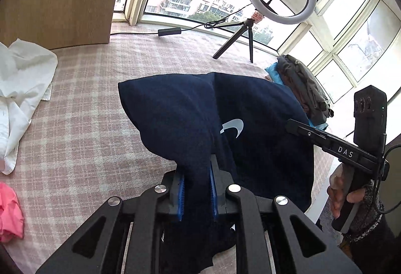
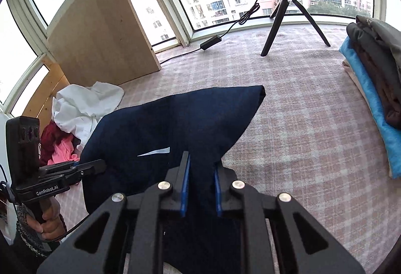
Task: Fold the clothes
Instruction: 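Grasp the folded sweatshirt end with the left gripper while the right gripper grasps beside it, then carry the folded sweatshirt with both grippers toward the clothes stack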
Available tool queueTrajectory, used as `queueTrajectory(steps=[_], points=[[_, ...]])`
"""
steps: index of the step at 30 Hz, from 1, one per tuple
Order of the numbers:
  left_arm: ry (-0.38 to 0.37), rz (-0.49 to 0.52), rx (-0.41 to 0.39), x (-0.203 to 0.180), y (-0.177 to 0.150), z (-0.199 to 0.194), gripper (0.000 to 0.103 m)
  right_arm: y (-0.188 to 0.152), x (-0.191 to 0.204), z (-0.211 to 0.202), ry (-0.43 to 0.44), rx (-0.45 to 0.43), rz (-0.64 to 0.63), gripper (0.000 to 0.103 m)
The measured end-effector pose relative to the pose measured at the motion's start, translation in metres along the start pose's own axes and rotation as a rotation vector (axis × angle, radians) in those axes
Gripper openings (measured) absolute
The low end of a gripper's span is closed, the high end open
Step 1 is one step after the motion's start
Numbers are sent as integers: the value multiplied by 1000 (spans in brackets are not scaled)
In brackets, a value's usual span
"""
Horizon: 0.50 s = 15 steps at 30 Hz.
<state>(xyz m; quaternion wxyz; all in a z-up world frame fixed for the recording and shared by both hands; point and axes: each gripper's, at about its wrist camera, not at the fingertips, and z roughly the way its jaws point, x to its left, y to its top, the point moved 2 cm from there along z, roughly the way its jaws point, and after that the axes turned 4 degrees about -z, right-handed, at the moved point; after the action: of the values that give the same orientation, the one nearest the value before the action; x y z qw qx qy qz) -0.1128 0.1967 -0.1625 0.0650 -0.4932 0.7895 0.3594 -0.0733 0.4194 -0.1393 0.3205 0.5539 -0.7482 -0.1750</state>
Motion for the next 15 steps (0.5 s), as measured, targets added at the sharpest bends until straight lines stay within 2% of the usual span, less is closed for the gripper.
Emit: queueTrajectory(steps=[7,15], points=[[-85,154,-63,-76,19,-30,14,6,-15,-94,-62,-149,9,15],[-172,336,-90,-211,59,4,14,26,-97,-211,-216,-276,-4,15]])
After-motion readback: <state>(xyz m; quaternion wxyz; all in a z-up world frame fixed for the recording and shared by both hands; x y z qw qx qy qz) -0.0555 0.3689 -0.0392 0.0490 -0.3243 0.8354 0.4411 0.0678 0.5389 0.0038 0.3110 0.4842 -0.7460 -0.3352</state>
